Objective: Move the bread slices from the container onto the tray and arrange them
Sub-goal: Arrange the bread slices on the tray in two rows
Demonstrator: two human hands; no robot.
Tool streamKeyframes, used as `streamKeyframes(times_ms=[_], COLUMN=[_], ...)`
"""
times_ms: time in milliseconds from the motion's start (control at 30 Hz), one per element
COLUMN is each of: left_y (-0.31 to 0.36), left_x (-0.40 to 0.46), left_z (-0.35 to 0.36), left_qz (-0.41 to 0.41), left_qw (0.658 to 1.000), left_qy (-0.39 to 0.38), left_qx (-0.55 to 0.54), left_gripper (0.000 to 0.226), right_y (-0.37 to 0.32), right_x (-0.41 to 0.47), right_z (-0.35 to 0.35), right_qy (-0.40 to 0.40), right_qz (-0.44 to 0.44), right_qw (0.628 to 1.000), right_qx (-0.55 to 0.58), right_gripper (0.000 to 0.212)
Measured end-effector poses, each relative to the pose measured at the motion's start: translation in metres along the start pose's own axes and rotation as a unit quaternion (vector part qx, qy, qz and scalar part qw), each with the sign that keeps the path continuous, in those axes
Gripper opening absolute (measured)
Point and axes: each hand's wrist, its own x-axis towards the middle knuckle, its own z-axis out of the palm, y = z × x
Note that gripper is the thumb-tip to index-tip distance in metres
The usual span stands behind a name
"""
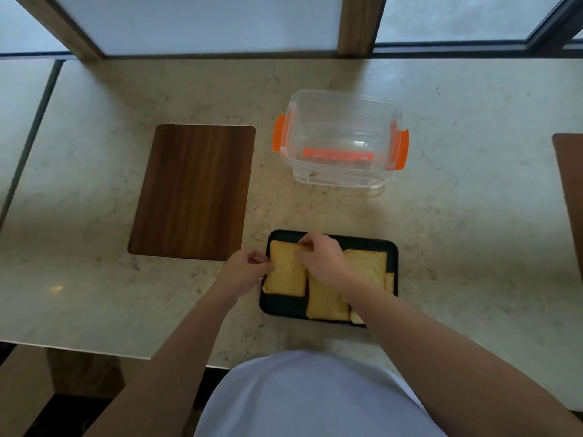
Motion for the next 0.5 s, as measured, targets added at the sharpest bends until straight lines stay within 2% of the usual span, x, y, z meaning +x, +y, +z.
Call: streamKeyframes(times_ms=[133,300,500], left_y=[0.002,0.006,0.018], left_x=[0.000,0.003,0.010], left_z=[-0.001,-0.003,0.001], left_qz=[0.000,0.020,0.048], left_qw=[1.000,0.999,0.996], left_qy=[-0.003,0.017,0.016], left_qx=[0.006,0.029,0.078], left_gripper=[0.018,0.022,0.025], right_y=[-0.003,0.002,0.008], right_x=[0.000,0.000,-0.003], right_z=[0.005,0.003,-0.006], right_qy=[0.009,0.012,0.008], right_qz=[-0.004,-0.016,-0.007], right_qw=[1.000,0.998,0.993], right_qx=[-0.020,-0.060,-0.115], right_gripper=[0.045,0.043,0.020])
